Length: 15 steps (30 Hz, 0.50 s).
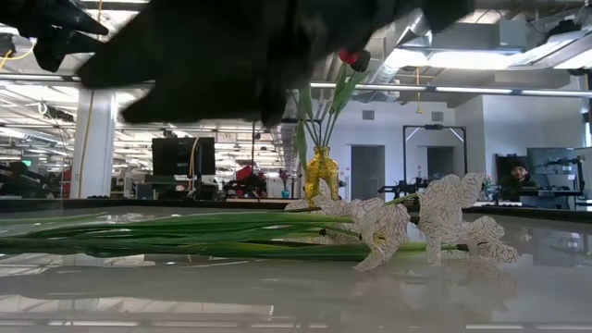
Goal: Sort flowers into vase by color
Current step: Put the white flowers into the transparent vase
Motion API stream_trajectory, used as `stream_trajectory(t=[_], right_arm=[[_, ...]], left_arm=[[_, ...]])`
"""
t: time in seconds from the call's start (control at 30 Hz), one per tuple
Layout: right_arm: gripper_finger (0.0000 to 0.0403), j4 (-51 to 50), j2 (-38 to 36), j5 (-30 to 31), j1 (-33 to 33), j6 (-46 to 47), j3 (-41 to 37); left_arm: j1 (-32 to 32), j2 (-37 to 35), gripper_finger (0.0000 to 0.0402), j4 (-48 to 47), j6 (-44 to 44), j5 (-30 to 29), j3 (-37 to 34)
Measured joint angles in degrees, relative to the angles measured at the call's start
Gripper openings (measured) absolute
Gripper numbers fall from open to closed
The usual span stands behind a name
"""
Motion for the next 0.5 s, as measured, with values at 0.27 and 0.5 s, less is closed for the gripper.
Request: stream_trajectory(t=[0.27, 0.5], right_arm=[[0.0224, -0.26, 8.71, -7.73, -1.02, -3.31, 6.69], [0.0224, -4.36, 9.55, -7.43, -1.46, -5.04, 7.86]], left_arm=[[-0.02, 0.0, 0.0152, 0.02, 0.0, 0.03, 0.02], [-0.02, 0.0, 0.0152, -0.02, 0.0, 0.07, 0.02]])
